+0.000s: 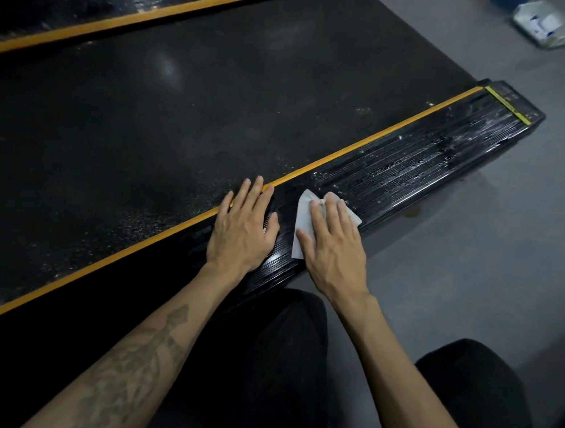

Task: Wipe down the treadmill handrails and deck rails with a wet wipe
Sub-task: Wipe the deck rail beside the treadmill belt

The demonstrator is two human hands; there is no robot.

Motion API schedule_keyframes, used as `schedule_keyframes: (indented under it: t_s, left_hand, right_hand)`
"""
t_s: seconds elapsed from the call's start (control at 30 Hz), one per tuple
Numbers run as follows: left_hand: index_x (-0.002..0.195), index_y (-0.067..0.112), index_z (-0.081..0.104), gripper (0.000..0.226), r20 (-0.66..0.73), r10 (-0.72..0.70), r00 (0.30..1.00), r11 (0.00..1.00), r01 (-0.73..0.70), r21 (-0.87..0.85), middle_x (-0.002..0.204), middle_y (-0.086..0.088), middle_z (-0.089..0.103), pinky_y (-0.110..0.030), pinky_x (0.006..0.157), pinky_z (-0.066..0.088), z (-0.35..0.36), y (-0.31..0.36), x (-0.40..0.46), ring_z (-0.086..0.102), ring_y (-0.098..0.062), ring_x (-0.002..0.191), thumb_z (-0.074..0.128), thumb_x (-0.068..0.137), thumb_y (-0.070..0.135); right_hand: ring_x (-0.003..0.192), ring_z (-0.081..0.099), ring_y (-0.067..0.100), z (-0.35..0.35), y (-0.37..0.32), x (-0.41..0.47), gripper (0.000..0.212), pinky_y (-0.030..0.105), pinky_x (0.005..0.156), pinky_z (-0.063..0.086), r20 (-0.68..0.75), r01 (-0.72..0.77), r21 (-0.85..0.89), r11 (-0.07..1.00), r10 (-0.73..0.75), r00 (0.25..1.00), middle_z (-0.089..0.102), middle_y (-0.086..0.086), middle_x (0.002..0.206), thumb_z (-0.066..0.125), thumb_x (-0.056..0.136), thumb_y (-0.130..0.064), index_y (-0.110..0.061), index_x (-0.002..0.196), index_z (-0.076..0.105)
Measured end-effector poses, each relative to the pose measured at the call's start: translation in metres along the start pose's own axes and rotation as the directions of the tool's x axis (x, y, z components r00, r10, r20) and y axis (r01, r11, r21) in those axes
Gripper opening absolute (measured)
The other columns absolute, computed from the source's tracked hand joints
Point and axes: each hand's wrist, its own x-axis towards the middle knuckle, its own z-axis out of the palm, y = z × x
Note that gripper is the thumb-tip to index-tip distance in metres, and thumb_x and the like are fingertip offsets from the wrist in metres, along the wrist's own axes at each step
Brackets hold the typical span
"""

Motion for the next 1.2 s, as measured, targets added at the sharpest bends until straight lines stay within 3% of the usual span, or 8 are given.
schedule_keyframes:
  t_s: [0.1,0.27,0.43,0.63,0.83,1.0,1.2]
  left_hand:
    - [0.161,0.018,0.031,0.058,-0.001,0.000,1.000,1.000,0.000,-0.002,0.170,-0.003,0.021,-0.045,0.128,0.016,0.001,0.000,0.000,0.014,-0.018,0.158,0.035,0.107,0.041]
    - [0.161,0.018,0.031,0.059,-0.004,-0.001,1.000,1.000,0.001,-0.012,0.170,-0.002,0.022,-0.045,0.128,0.016,0.001,0.000,0.000,0.014,-0.018,0.158,0.033,0.107,0.042]
    - [0.160,0.017,0.033,0.058,-0.021,-0.003,1.000,1.000,0.003,-0.003,0.169,-0.003,0.024,-0.045,0.128,0.018,0.002,0.000,0.000,0.016,-0.018,0.158,0.037,0.107,0.040]
    - [0.159,0.017,0.034,0.058,-0.025,-0.002,1.000,1.000,0.002,-0.003,0.169,-0.003,0.026,-0.045,0.127,0.019,0.002,0.000,0.000,0.018,-0.018,0.157,0.035,0.106,0.041]
    - [0.160,0.017,0.033,0.058,-0.020,-0.004,1.000,1.000,0.004,0.000,0.169,-0.003,0.025,-0.045,0.127,0.019,0.005,-0.001,0.002,0.018,-0.018,0.158,0.036,0.107,0.041]
    - [0.160,0.018,0.033,0.059,-0.023,-0.007,1.000,1.000,0.007,0.007,0.169,-0.003,0.025,-0.046,0.127,0.019,0.004,0.000,0.001,0.018,-0.018,0.158,0.034,0.106,0.042]
    - [0.160,0.017,0.034,0.058,-0.025,-0.006,1.000,1.000,0.006,0.002,0.169,-0.004,0.026,-0.045,0.127,0.019,0.003,0.000,0.002,0.018,-0.019,0.157,0.035,0.106,0.041]
  right_hand:
    - [0.159,-0.005,0.031,0.002,-0.012,-0.009,0.072,0.043,0.128,0.007,0.009,-0.067,-0.007,0.998,0.067,0.998,-0.003,0.017,0.171,0.006,0.106,-0.054,-0.011,0.164,0.010]
    - [0.159,-0.003,0.027,-0.005,-0.006,0.011,0.066,0.043,0.128,0.008,0.012,0.055,0.036,0.998,-0.056,0.998,0.001,0.011,0.172,0.018,0.108,-0.054,-0.019,0.164,0.016]
    - [0.159,-0.001,0.025,-0.001,-0.007,0.002,0.072,0.040,0.128,0.011,-0.013,-0.057,0.036,0.998,0.058,0.998,0.002,0.012,0.172,0.015,0.108,-0.054,-0.010,0.164,0.012]
    - [0.159,-0.005,0.025,-0.006,-0.006,0.019,0.069,0.041,0.128,0.007,0.027,0.030,0.019,0.999,-0.030,0.999,-0.002,0.010,0.172,0.013,0.108,-0.054,-0.015,0.165,0.010]
    - [0.159,-0.004,0.025,0.003,-0.014,0.005,0.070,0.041,0.128,0.009,0.009,-0.035,0.026,0.999,0.035,0.999,-0.004,0.011,0.172,0.014,0.109,-0.053,-0.011,0.164,0.006]
    - [0.159,-0.004,0.023,-0.005,-0.005,0.027,0.068,0.040,0.128,0.007,0.032,0.064,0.019,0.998,-0.065,0.997,-0.002,0.008,0.172,0.016,0.109,-0.053,-0.014,0.165,0.007]
    - [0.159,-0.006,0.026,-0.002,-0.009,0.013,0.064,0.041,0.128,0.009,0.029,-0.009,0.011,1.000,0.009,1.000,-0.005,0.012,0.172,0.012,0.111,-0.045,-0.011,0.164,0.006]
